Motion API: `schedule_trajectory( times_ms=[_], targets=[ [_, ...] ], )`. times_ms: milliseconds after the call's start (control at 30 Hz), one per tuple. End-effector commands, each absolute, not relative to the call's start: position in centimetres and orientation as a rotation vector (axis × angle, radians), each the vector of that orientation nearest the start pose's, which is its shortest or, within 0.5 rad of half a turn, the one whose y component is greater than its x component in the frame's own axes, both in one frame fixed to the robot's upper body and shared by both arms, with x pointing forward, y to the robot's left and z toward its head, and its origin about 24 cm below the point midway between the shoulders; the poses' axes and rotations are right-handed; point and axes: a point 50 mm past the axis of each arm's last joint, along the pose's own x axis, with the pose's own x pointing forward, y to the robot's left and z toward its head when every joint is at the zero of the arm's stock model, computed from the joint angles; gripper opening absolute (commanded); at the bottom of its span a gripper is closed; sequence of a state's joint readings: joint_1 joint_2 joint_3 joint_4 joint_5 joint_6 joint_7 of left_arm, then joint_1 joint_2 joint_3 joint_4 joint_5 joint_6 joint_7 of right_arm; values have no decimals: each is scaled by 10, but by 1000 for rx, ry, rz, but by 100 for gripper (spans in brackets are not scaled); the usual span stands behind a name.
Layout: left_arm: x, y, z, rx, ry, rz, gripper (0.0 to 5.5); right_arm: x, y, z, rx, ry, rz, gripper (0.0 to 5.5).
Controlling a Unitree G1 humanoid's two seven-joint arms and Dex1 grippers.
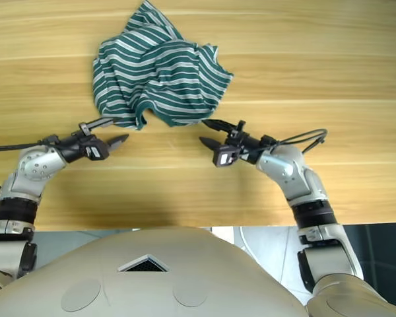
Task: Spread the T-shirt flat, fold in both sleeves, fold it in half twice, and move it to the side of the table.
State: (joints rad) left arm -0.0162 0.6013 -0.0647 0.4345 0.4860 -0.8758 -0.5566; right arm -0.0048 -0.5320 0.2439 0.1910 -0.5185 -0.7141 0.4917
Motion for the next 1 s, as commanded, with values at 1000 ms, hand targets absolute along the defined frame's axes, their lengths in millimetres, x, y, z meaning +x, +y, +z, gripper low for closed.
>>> schedule_trajectory(
  times_ms=[1000],
  targets=[
    [187,265,-21,1380,371,-1244,242,232,-147,4,-1191,-131,991,237]
  ],
)
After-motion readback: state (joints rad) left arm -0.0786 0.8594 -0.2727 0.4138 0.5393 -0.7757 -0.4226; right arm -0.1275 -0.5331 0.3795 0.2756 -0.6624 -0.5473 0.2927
